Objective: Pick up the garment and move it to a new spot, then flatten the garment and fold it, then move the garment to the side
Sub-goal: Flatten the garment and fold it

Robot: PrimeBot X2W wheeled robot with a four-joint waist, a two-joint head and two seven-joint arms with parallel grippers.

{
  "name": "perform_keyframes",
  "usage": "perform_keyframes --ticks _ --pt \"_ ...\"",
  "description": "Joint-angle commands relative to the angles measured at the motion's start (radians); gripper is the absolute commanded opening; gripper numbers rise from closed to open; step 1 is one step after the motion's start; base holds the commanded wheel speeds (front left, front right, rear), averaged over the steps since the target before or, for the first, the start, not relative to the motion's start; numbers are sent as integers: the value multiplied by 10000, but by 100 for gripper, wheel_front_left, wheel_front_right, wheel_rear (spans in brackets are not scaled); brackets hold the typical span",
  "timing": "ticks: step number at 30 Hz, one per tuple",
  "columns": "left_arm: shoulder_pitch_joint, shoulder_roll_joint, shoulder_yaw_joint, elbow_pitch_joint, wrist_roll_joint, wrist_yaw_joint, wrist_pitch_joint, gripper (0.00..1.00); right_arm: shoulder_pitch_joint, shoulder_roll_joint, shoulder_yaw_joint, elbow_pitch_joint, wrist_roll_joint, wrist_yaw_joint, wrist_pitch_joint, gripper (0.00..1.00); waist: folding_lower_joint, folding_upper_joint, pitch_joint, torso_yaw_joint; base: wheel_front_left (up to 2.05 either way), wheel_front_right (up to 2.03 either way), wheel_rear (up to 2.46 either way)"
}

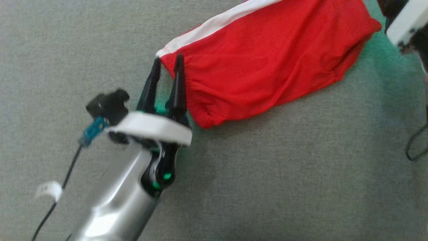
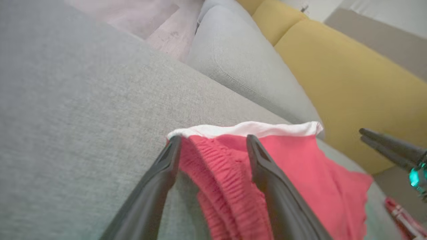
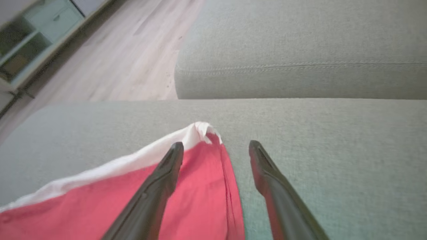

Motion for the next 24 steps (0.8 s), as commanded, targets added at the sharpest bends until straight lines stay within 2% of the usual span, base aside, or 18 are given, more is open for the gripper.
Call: perform_keyframes --ticks 1,5,7,9,11,13,16,20,24 --pt "161 569 67 -487 651 273 -227 100 346 -234 361 -593 -119 69 -11 100 1 0 -37 -82 0 0 0" --pt "551 1248 -217 -1268 2050 1103 -557 100 785 -584 641 -990 -364 69 -103 100 1 0 -18 -155 0 0 0" --pt "719 1490 -237 -1710 2740 1523 -698 100 832 -509 658 -974 -617 69 -179 100 1 0 32 -152 0 0 0" --pt "852 1600 -213 -2144 3363 1830 -792 100 702 -303 601 -815 -832 69 -199 100 1 0 124 -107 0 0 0" --pt "921 1616 -189 -2312 3645 1949 -821 100 586 -189 566 -691 -967 69 -213 100 1 0 164 -75 0 0 0" --pt "1093 1507 -63 -2714 4456 2130 -859 100 197 142 470 -111 -1398 69 -127 100 1 0 250 72 0 0 0" --pt "1244 1209 169 -3251 5433 1987 -865 100 -132 264 479 602 -1975 69 -4 100 1 0 292 272 0 0 0" --pt "1763 779 489 -3511 6215 1627 -867 100 -310 378 478 1537 -2518 69 315 100 1 0 249 441 0 0 0" --pt "2273 452 857 -3417 6563 1119 -868 100 -86 871 396 1963 -1886 69 567 100 1 0 52 456 0 0 0"
